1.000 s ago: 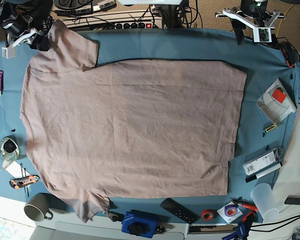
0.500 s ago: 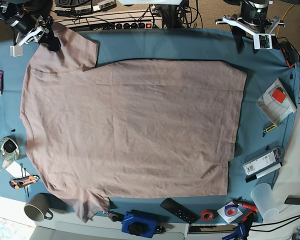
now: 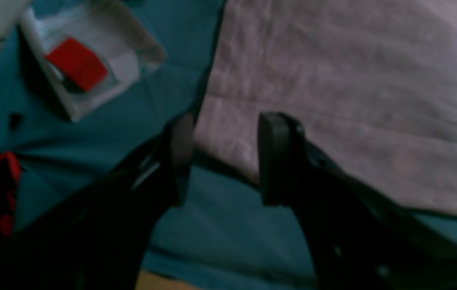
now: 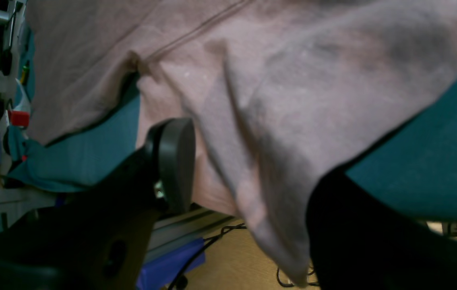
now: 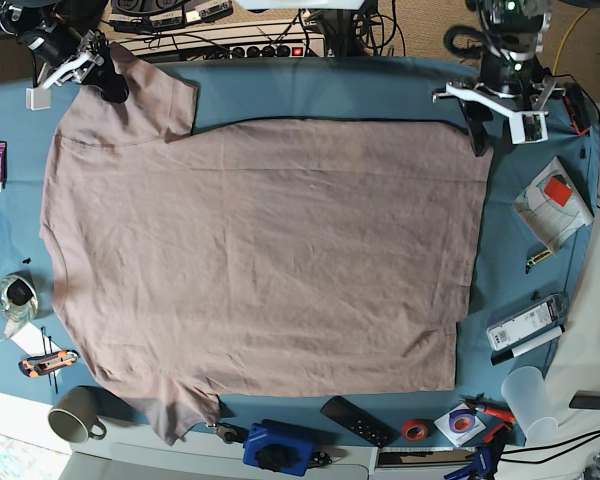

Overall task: Fold the T-shirt properly
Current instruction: 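Grasp the shirt's shoulder edges with the left and right grippers, then lift the shoulder edge with both grippers and pull it taut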

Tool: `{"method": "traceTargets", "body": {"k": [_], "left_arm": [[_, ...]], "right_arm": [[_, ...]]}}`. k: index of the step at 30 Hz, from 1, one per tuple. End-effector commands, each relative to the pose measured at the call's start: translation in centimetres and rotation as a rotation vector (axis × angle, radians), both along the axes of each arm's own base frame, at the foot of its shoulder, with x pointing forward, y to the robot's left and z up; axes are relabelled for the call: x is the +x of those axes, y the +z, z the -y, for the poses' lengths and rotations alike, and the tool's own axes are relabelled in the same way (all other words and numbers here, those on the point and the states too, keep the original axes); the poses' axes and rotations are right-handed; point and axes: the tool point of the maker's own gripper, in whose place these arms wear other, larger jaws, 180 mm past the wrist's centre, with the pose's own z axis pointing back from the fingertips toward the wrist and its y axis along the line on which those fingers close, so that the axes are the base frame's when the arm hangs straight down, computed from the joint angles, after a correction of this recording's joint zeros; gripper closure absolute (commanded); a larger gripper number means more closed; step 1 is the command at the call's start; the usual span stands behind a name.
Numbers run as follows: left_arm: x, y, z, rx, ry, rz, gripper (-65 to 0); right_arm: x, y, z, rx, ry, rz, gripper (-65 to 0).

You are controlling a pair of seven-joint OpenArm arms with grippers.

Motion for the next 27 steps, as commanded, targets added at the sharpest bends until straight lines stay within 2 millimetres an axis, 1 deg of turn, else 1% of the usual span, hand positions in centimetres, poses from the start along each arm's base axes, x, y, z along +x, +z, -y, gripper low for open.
{"method": "traceTargets", "body": {"k": [1,3,8,14,16,19,21,25,27], "left_arm": [[0.6,0.1,0.0,-0.011,0.003,0.024,-26.9],[1.1,-1.4,-0.2,-0.021,0.010,0.003,-26.9],[2.1,-3.6,-1.1,-0.040,0.031,-0.038,-26.9],[2.1,-5.5,-2.7,-0.084,0.075,-0.070,-26.9],[1.9,-6.5,-2.9,-0.120,0.077,-0.090,-26.9],[1.6,-7.5,-1.7,-0.243,0.041,-0.121,-26.9],[1.8,-7.5,-0.7,-0.312,0.009,-0.113,-26.9],[1.8,-7.1,1.2,-0.397,-0.064,-0.102,-26.9],[1.6,-7.2,1.6,-0.420,-0.074,-0.116,-26.8]], "right_arm": [[-1.9,-1.3,0.1,-0.034,0.048,-0.109,-28.9],[-1.9,-1.3,0.0,-0.034,0.049,-0.111,-28.9],[-2.1,-1.4,0.0,-0.033,0.055,-0.119,-28.9],[-2.3,-1.5,-0.1,-0.031,0.062,-0.127,-28.9],[-2.3,-1.5,-0.1,-0.031,0.062,-0.128,-28.9],[-2.3,-1.5,-0.1,-0.031,0.062,-0.129,-28.9],[-2.3,-1.5,-0.1,-0.031,0.062,-0.129,-28.9],[-2.3,-1.5,-0.1,-0.031,0.062,-0.129,-28.9],[-2.3,-1.5,-0.1,-0.031,0.062,-0.128,-28.9]]}}
